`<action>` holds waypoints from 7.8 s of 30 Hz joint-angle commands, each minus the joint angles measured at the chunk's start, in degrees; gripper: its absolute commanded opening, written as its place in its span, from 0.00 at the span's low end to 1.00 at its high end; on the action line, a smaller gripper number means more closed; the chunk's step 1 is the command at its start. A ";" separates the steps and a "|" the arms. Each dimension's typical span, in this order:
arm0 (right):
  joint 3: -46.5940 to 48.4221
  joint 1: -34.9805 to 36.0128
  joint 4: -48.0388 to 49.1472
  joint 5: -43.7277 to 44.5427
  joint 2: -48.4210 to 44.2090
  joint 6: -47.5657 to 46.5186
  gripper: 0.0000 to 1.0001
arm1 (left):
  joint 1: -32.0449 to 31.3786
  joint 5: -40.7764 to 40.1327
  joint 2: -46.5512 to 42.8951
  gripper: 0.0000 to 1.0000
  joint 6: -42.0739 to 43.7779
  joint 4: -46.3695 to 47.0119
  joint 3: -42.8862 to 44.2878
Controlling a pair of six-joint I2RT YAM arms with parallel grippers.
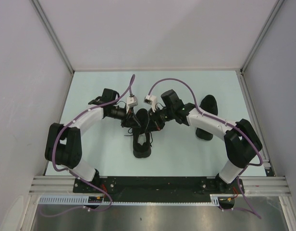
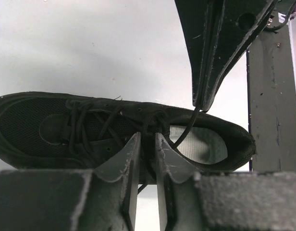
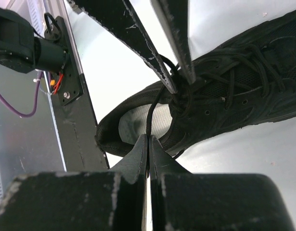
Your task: Tie the shoes
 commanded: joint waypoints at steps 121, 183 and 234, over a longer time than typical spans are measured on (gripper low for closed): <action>-1.19 -1.44 12.48 4.43 8.05 17.16 0.00 | 0.28 2.05 2.62 0.20 -7.97 -1.10 4.94; -1.27 -3.37 12.83 0.65 6.82 16.90 0.00 | 1.51 4.51 0.95 0.00 -1.46 -3.48 6.26; -1.19 -2.76 14.59 0.83 7.35 17.34 0.00 | -0.95 2.14 6.49 0.23 1.96 -10.60 8.37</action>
